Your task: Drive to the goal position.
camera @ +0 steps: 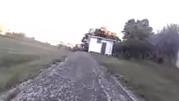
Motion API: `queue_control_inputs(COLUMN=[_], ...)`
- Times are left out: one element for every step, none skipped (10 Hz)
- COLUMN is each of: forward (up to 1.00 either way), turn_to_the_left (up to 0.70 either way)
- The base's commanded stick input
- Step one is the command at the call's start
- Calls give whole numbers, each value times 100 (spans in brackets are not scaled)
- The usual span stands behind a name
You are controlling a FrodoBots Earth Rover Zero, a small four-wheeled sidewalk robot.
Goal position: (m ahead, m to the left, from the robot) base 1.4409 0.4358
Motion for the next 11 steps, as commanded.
queue_control_inputs(forward=[100,100,100,100,100,100,100,100,100,100,100], turn_to_the_left=[22,35,23,7,0,0,0,0,0,0,0])
